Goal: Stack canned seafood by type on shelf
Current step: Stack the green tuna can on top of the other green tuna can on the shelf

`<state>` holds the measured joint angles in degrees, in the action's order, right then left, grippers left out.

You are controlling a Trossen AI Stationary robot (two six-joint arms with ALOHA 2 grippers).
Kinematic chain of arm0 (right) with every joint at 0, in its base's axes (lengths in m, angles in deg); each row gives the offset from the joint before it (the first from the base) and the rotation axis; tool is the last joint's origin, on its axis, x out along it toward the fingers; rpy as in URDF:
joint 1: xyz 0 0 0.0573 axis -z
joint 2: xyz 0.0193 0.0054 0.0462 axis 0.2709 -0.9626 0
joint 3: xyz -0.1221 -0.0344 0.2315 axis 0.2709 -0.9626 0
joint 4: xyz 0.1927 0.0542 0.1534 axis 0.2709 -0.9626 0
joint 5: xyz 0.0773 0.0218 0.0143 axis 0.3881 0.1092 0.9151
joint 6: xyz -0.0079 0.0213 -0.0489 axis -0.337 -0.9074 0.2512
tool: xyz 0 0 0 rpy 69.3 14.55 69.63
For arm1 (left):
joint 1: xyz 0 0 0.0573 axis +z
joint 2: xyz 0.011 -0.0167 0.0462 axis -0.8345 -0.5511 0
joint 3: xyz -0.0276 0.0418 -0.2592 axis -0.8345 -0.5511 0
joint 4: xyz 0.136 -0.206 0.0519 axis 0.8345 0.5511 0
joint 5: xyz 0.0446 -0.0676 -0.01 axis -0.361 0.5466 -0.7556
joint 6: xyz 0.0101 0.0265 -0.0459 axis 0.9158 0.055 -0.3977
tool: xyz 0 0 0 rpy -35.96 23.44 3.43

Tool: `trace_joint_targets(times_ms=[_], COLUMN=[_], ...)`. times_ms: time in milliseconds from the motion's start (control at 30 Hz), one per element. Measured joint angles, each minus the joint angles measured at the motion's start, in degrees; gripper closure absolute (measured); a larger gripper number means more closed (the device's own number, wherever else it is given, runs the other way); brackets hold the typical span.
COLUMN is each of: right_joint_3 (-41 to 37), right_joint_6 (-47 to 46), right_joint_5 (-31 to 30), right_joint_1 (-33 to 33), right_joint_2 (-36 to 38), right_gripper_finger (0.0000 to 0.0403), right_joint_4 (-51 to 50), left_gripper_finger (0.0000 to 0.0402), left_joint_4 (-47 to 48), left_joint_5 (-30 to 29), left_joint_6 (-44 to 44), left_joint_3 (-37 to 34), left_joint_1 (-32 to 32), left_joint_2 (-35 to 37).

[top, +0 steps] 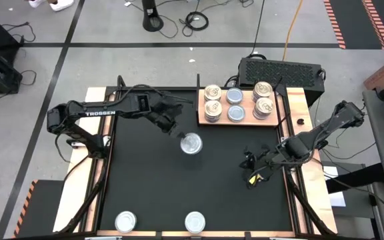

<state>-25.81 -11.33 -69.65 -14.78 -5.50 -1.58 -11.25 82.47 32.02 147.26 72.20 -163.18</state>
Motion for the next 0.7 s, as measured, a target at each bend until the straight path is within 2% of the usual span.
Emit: trace_joint_targets(times_ms=[133, 333, 467, 700], right_joint_3=[0.0, 0.0, 0.02, 0.02], right_joint_6=[-1.28, -1.26, -1.3, -1.37], right_joint_5=[-1.21, -2.43, -2.96, -2.87], right_joint_1=[0.0, 0.07, 0.07, 0.02], right_joint_2=[2.38, 4.73, 5.63, 6.51], right_gripper_finger=[0.0403, 0.0403, 0.0403, 0.0403], right_joint_4=[-3.24, -4.7, -5.13, -5.44], left_gripper_finger=[0.0402, 0.0402, 0.0402, 0.0402], left_joint_4=[-4.93, -5.96, -6.35, -5.46], left_joint_5=[-2.28, -4.93, -6.18, -4.79], left_joint_6=[-8.66, -10.69, -10.67, -9.11], left_joint_3=[1.68, 9.72, 18.16, 35.71], left_joint_1=[-0.8, -1.99, -1.68, 0.91], left_joint_2=[-1.84, -9.69, -16.81, -28.95])
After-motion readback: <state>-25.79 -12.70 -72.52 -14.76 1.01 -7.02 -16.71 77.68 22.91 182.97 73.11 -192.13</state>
